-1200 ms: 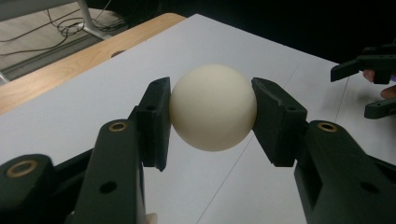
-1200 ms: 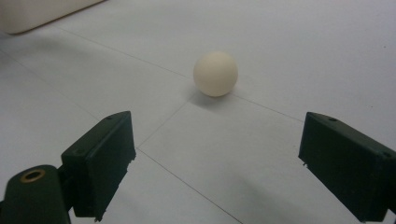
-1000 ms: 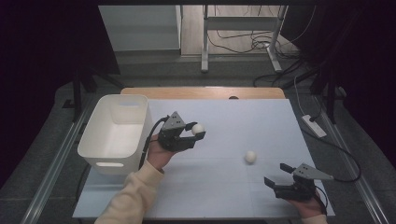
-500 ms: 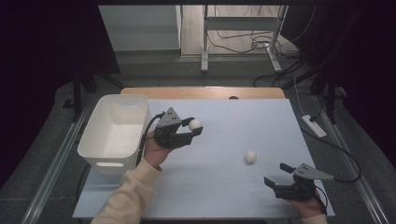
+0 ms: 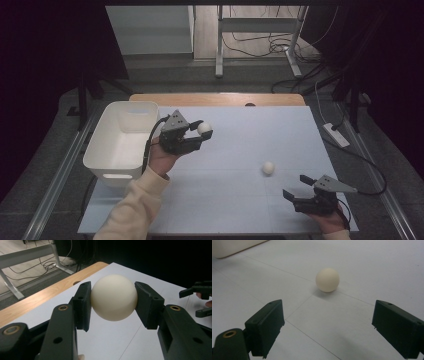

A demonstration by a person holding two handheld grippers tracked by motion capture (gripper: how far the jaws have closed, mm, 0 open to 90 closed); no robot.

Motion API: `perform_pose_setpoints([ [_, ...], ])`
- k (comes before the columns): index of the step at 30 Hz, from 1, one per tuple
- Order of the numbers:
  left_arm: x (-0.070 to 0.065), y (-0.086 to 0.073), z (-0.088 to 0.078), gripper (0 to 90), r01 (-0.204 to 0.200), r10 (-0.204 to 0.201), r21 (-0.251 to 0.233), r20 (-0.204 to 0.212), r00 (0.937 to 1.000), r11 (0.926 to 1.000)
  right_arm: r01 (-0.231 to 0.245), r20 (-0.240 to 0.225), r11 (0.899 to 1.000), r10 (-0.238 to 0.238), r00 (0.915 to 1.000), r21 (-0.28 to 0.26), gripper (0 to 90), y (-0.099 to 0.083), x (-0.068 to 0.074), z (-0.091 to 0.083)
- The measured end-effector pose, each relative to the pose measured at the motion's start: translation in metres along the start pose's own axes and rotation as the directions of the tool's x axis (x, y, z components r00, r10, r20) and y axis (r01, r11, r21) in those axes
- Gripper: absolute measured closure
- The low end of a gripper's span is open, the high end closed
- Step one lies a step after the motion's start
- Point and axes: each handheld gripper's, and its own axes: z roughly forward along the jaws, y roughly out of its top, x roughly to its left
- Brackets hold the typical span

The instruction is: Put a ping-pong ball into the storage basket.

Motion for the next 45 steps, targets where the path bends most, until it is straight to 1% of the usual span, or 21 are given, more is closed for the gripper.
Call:
perform_pose_setpoints([
  [5, 0.003, 0.002, -0.004, 50.6, 0.003, -0.003, -0.005, -0.009, 1.0000, 1.0000, 0.000, 0.000, 1.000, 0.000, 1.0000, 0.001, 10.4, 0.000, 0.000, 0.000],
  [8, 0.005, 0.003, -0.007, 50.6, 0.012, -0.012, -0.014, -0.018, 0.9998, 0.9998, 0.001, 0.000, 1.000, -0.001, 1.0000, 0.000, 10.5, 0.000, 0.000, 0.000],
  [13, 0.009, 0.004, -0.013, 50.7, 0.016, -0.017, -0.018, -0.035, 0.9992, 0.9997, 0.001, 0.000, 1.000, -0.001, 1.0000, -0.001, 10.4, 0.000, 0.000, 0.000],
  [26, 0.016, 0.006, -0.026, 50.6, 0.022, -0.024, -0.031, -0.060, 0.9979, 0.9993, 0.001, 0.002, 1.000, -0.001, 1.0000, -0.001, 10.5, 0.001, 0.000, 0.000],
  [32, 0.022, 0.006, -0.030, 50.6, 0.037, -0.040, -0.036, -0.074, 0.9965, 0.9987, 0.001, 0.001, 1.000, -0.001, 1.0000, -0.001, 10.4, 0.001, 0.000, 0.000],
  [36, 0.025, 0.005, -0.034, 50.6, 0.040, -0.044, -0.045, -0.086, 0.9953, 0.9982, 0.001, 0.001, 1.000, -0.001, 1.0000, 0.000, 10.5, 0.001, 0.001, 0.000],
  [45, 0.031, 0.002, -0.041, 50.6, 0.051, -0.056, -0.048, -0.110, 0.9924, 0.9976, 0.000, 0.001, 1.000, 0.000, 1.0000, 0.000, 10.5, 0.001, 0.001, 0.000],
])
